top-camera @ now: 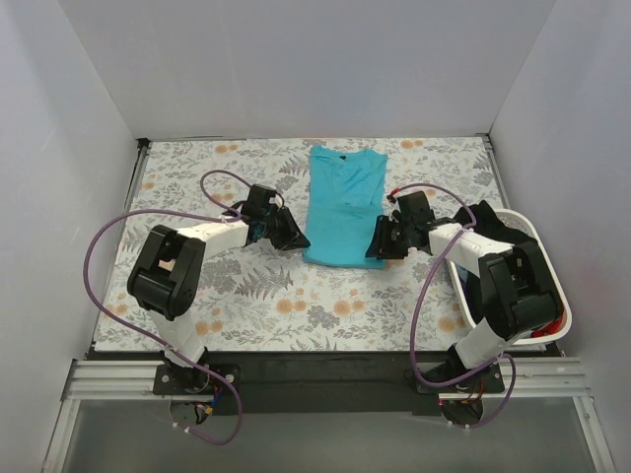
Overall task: Fold and stack the t-shirts
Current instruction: Fold the tshirt
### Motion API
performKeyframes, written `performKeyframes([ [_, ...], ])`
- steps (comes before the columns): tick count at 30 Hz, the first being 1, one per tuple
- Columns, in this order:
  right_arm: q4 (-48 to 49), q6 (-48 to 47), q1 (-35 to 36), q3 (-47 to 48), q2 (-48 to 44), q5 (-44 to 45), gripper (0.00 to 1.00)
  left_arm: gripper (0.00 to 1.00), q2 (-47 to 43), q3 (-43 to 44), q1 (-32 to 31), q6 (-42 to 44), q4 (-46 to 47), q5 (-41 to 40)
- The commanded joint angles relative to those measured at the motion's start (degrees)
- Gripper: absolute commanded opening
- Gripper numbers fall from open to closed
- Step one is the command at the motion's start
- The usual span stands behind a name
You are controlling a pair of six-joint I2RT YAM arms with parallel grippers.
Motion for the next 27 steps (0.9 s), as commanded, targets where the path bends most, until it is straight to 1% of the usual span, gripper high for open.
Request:
performKeyframes([
  [1,3.8,0.7,-0.2,-3.0,-2.9,-0.1,0.46,0.1,-2.0,-2.3,0.1,-1.1,2.7,-0.3],
  [5,4.0,0.7,-0.5,-7.0,-2.8,1.4,0.45,0.09,-0.9,-3.8,0.2,-0.6,1.8,-1.0],
  [8,4.1,0.9,-0.7,-8.2,-3.3,2.1,0.43,0.07,0.2,-4.1,0.1,0.0,0.7,-1.7],
  [16,4.0,0.7,-1.2,-9.5,-3.7,3.4,0.43,0.06,0.5,-3.6,0.2,1.1,-1.3,-3.7],
  [19,4.0,0.7,-1.2,-10.3,-4.1,4.0,0.43,0.04,1.0,-3.0,0.2,1.6,-2.1,-4.2],
  [20,4.0,0.6,-1.3,-10.4,-4.1,3.9,0.42,0.02,1.2,-2.9,0.2,1.6,-2.7,-4.5],
  [24,3.9,0.6,-1.3,-10.7,-4.9,3.1,0.43,0.01,-0.6,-2.1,0.1,1.8,-4.2,-7.5],
  [27,3.9,0.6,-1.3,-10.6,-5.5,2.8,0.43,0.01,-3.3,-0.3,0.2,2.2,-5.8,-8.3],
])
